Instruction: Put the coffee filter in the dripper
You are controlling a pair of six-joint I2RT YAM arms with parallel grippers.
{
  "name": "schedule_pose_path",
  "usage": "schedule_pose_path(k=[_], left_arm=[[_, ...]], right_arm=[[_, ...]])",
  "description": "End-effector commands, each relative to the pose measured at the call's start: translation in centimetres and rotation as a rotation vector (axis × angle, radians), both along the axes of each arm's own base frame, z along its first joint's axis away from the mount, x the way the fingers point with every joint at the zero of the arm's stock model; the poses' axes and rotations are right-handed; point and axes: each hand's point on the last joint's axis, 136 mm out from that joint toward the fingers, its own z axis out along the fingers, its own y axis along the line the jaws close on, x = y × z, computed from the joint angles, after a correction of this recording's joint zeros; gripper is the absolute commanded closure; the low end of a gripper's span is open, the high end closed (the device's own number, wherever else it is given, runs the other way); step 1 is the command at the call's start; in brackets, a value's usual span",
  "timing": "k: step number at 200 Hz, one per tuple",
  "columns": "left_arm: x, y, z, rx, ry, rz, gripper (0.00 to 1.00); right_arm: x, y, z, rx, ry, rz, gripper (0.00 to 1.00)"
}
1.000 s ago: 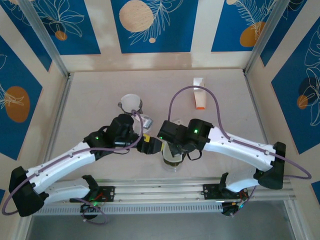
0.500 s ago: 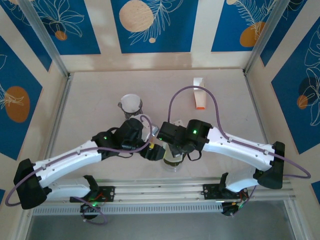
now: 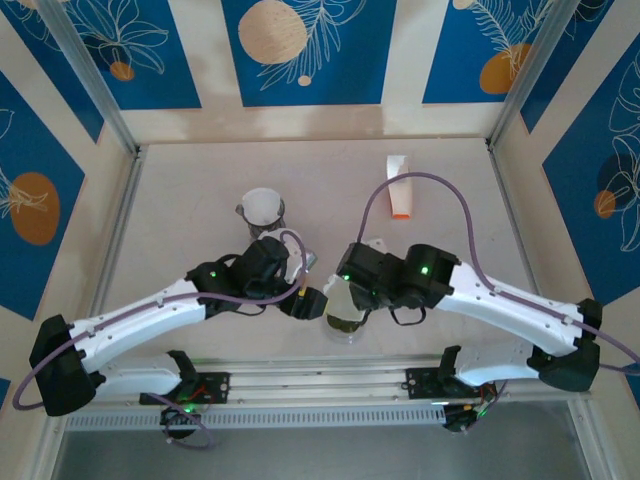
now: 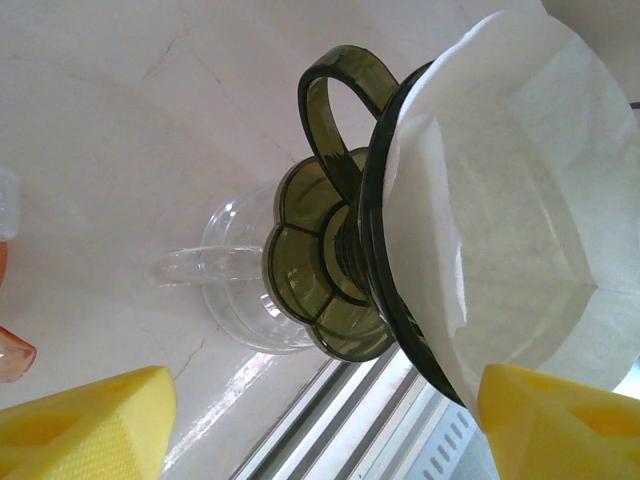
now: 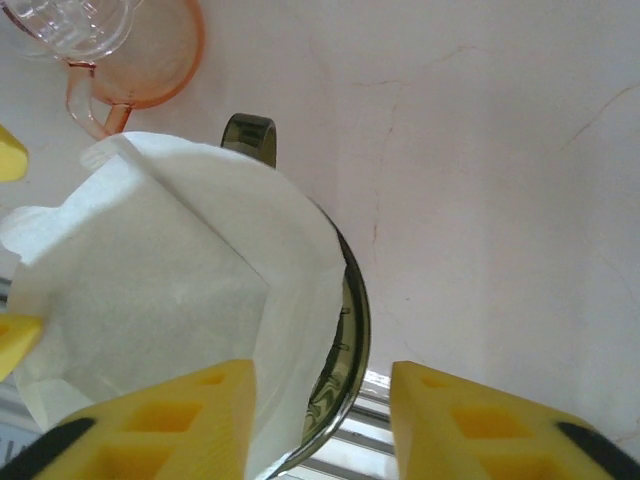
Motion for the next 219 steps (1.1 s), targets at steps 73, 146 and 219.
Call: schedule_pose_path(k=[73,146,219], left_arm=[[0.4,-0.3,0.4,0.003,-0.023,0.011,0.20],[0.5,-0.2,0.5,0.003,-0.029,0.018,0.18],[0.5,-0.2,0.5,0.002,-0.026,0.024,0.15]], right_arm=[[-0.6,-1.6,-3.7,0.048,0.118,-0.081,0.55],[0.1,1.0,-2.1,0.194,0.113,-0.021,0.31],[0.8,1.0,-5.5,0.070,0.222,-0.013,0.26]])
